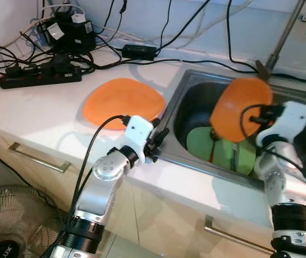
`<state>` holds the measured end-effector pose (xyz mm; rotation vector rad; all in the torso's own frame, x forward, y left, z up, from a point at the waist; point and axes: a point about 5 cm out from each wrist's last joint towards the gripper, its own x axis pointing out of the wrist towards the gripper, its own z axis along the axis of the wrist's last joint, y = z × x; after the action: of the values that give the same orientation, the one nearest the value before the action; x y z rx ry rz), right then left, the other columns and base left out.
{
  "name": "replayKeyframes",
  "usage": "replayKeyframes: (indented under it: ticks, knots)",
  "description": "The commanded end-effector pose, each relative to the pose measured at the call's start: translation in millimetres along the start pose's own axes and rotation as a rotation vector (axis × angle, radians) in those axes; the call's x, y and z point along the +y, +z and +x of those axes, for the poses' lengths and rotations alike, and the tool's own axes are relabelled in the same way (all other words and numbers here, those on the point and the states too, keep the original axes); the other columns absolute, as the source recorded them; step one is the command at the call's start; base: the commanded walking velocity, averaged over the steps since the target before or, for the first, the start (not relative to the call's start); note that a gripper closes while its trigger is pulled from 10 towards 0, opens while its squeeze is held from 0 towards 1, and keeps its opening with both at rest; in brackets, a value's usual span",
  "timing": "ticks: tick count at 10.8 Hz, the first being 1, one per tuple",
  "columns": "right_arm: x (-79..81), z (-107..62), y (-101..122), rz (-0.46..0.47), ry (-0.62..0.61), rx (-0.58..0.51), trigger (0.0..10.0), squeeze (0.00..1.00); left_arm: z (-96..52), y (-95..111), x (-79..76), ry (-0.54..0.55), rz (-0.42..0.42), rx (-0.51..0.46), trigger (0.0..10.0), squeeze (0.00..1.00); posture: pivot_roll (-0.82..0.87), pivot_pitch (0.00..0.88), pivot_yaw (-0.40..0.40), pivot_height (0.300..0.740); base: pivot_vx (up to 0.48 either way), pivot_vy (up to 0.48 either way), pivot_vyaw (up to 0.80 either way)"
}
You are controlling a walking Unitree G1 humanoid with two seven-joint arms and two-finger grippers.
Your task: Kitchen organization
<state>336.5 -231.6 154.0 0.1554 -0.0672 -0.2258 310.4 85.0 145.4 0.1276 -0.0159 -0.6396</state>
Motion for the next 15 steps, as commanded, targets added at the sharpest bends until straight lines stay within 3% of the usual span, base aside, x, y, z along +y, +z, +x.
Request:
replayKeyframes:
  ticks: [1,4,10,11,12,14,15]
  knots:
    - [4.9,1.4,5,-0.017,0.034,-0.03,10.0,0.0,-2.5,-12,-3.3,-0.014,-0.032,0.052,10.0,0.0,0.19,0.052,-0.002,0.74,0.0,0.0,0.0]
    - [15.1,-0.7,-13,0.011,0.074,0.065,10.0,0.0,-3.0,-9,-5.6,-0.039,-0.044,0.055,10.0,0.0,0.19,0.039,0.001,0.74,0.0,0.0,0.0]
    - [29.9,-4.3,-41,-0.023,0.131,0.225,10.0,0.0,-2.6,-6,-9.7,-0.084,-0.041,0.062,10.0,0.0,0.2,0.041,0.0,0.74,0.0,0.0,0.0]
    - [30.2,-4.4,-42,-0.012,0.13,0.225,10.0,0.19,-2.5,-6,-9.6,-0.084,-0.039,0.062,10.0,0.0,0.2,0.044,0.0,0.74,0.0,0.0,0.0]
    - [31.6,-4.6,-43,-0.021,0.133,0.234,10.0,0.67,-2.5,-6,-9.6,-0.084,-0.039,0.065,10.0,0.0,0.2,0.049,0.0,0.74,0.0,0.0,0.0]
    - [32.8,-5.0,-45,-0.028,0.133,0.243,10.0,0.0,-3.3,-7,-9.6,-0.084,-0.036,0.072,10.0,0.0,0.2,0.055,-0.001,0.74,0.0,0.0,0.0]
    - [33.2,-4.8,-45,-0.032,0.133,0.244,10.0,0.0,-3.6,-8,-8.9,-0.082,-0.032,0.075,10.0,0.0,0.21,0.057,-0.002,0.74,0.0,0.0,0.0]
